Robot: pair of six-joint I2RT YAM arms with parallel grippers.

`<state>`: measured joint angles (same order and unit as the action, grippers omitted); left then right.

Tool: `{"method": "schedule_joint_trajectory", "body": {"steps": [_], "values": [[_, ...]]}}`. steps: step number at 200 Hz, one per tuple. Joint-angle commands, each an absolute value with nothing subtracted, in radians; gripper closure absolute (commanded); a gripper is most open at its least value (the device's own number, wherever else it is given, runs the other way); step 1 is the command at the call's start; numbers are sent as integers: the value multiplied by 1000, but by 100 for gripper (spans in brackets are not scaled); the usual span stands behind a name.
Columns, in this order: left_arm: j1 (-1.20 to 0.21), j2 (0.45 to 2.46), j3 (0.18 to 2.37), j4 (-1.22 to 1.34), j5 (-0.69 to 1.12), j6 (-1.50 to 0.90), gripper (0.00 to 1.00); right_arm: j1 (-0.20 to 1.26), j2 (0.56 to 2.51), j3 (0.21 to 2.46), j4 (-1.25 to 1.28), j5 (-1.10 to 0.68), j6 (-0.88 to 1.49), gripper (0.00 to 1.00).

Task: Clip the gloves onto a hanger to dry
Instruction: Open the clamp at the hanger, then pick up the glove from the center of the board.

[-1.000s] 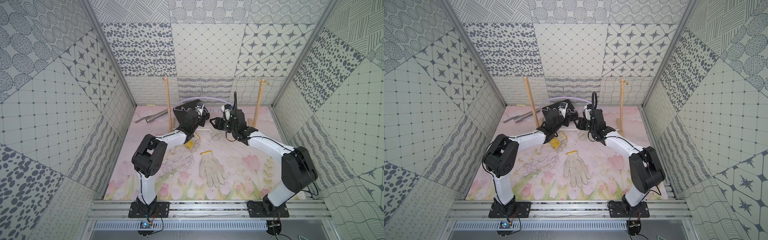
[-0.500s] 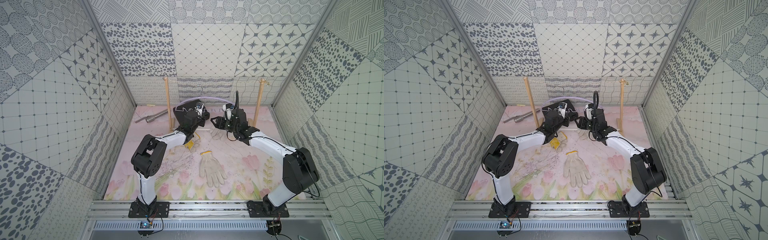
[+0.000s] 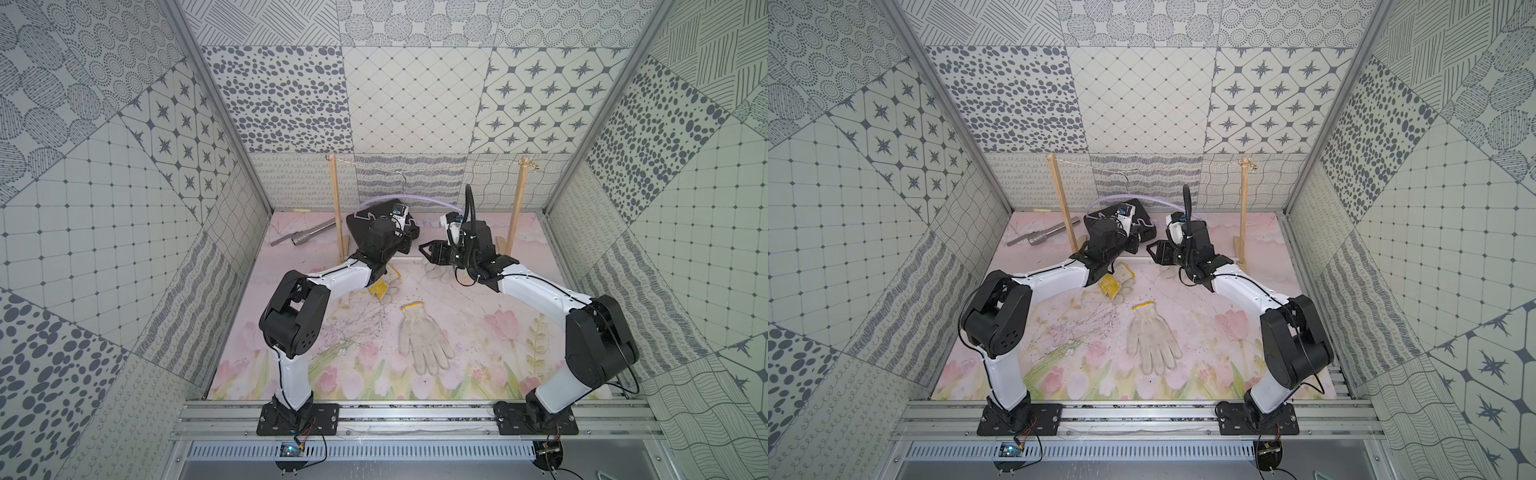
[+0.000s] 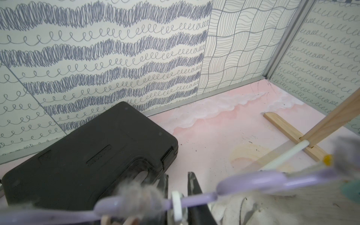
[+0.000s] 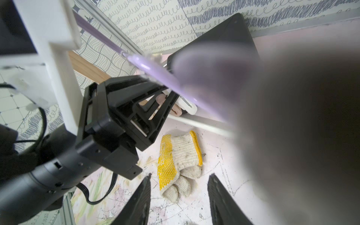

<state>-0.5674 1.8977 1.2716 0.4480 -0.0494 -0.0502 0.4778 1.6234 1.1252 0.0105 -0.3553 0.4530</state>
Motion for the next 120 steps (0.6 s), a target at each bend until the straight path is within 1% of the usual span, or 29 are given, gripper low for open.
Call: {"method": "schedule_joint_trajectory", "body": {"steps": [1, 41, 71, 120], "values": [[-572, 1879, 1301, 383, 22, -77, 100, 525, 1620, 1101, 11, -399, 344, 51], [-572, 1871, 1327, 298, 46, -86, 100, 622, 1627, 1051, 85, -358, 201, 51], [-571, 1864, 1334, 266, 63, -88, 100, 644, 1621, 1018, 126, -345, 193, 51], [-571, 1850, 1333, 252, 63, -87, 100, 644, 1551, 989, 115, -296, 214, 43]]}}
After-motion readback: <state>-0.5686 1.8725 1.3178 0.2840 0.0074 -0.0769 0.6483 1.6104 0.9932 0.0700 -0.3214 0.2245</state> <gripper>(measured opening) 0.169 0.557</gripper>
